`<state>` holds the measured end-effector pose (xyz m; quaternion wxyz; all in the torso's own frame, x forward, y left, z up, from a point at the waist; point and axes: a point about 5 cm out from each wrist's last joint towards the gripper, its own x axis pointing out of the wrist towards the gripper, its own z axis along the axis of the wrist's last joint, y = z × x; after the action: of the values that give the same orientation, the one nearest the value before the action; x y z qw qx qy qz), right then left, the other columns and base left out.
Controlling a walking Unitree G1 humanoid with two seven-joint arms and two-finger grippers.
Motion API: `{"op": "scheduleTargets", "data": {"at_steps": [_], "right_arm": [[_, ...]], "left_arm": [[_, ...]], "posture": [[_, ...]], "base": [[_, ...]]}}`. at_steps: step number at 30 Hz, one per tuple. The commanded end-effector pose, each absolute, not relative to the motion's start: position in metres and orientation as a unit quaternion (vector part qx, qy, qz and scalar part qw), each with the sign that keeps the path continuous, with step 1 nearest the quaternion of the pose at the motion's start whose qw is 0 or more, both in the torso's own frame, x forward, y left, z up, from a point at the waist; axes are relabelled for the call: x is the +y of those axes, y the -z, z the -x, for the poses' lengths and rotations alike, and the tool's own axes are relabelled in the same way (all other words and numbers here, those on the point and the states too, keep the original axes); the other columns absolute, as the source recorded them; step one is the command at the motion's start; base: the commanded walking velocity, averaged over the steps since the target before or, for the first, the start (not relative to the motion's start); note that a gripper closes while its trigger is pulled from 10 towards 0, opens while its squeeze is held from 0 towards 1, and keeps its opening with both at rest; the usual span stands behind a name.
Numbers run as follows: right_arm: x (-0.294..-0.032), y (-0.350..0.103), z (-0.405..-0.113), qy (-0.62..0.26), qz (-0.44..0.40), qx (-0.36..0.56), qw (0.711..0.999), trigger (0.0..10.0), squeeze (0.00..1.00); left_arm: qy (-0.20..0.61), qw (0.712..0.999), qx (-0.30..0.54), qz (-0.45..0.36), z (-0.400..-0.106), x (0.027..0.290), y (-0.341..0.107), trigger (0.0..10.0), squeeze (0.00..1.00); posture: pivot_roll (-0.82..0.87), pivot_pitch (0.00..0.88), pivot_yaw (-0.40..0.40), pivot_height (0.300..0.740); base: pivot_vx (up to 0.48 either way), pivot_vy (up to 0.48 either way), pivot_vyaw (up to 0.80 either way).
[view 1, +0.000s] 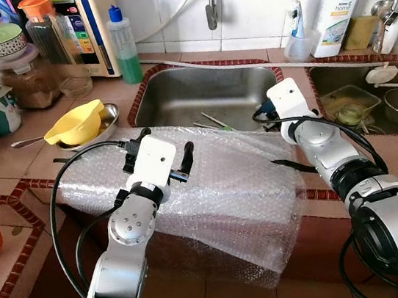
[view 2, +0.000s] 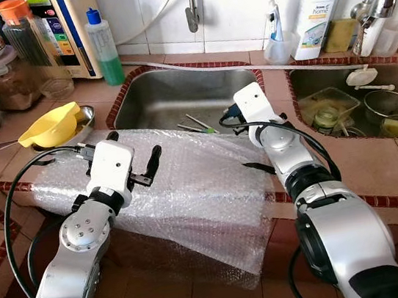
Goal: Kitchen organization
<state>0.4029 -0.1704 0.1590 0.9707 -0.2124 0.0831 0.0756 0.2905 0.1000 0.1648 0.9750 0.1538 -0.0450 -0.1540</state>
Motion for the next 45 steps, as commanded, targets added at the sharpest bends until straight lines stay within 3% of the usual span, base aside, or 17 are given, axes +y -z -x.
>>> {"op": "scheduleTargets", "data": {"at_steps": [1,13,14,15,18,19,24,31,45], "right_arm": [[-0.171,-0.175,-0.408,-0.071,0.203,0.057,0.975,10.0,1.0],[-0.168,-0.17,-0.392,-0.108,0.08,-0.023,0.991,10.0,1.0],[-0.167,-0.168,-0.386,-0.107,0.068,-0.03,0.992,10.0,0.87],[-0.164,-0.166,-0.375,-0.104,0.055,-0.043,0.992,10.0,0.36],[-0.159,-0.165,-0.362,-0.103,0.052,-0.057,0.992,10.0,0.29],[-0.155,-0.166,-0.356,-0.095,0.037,-0.063,0.993,10.0,0.0],[-0.135,-0.188,-0.338,-0.091,0.0,-0.106,0.99,10.0,0.0],[-0.121,-0.19,-0.328,-0.104,-0.021,-0.094,0.99,10.0,0.0],[-0.119,-0.192,-0.324,-0.108,-0.026,-0.078,0.991,10.0,0.0]], "left_arm": [[0.149,0.974,-0.05,-0.162,-0.289,0.101,-0.168,10.0,0.0],[0.08,0.983,-0.056,-0.156,-0.302,0.119,-0.167,10.0,0.0],[0.073,0.984,-0.056,-0.152,-0.304,0.121,-0.167,10.0,0.0],[0.068,0.986,-0.056,-0.145,-0.307,0.122,-0.167,10.0,0.0],[0.063,0.987,-0.058,-0.138,-0.309,0.123,-0.169,10.0,0.0],[0.067,0.987,-0.061,-0.134,-0.31,0.122,-0.171,10.0,0.0],[0.084,0.987,-0.075,-0.118,-0.311,0.118,-0.176,10.0,0.0],[0.097,0.985,-0.086,-0.111,-0.311,0.117,-0.181,10.0,0.0],[0.09,0.987,-0.087,-0.102,-0.312,0.124,-0.182,10.0,0.0]], "posture": [[0.15,0.035,0.013,0.74],[0.1,0.0,0.016,0.74],[0.08,0.0,0.019,0.74],[0.07,0.0,0.022,0.74],[0.06,0.0,0.027,0.74],[0.05,0.0,0.033,0.74],[0.04,0.0,0.059,0.74],[0.05,0.0,0.066,0.74],[0.06,0.0,0.069,0.74]], "base": [[0.0,0.0,0.0],[0.0,0.0,0.0],[0.0,0.0,0.0],[0.0,0.0,0.0],[0.0,0.0,0.0],[0.0,0.0,0.0],[0.0,0.0,0.0],[0.0,0.0,0.0],[0.357,0.0,0.0]]}}
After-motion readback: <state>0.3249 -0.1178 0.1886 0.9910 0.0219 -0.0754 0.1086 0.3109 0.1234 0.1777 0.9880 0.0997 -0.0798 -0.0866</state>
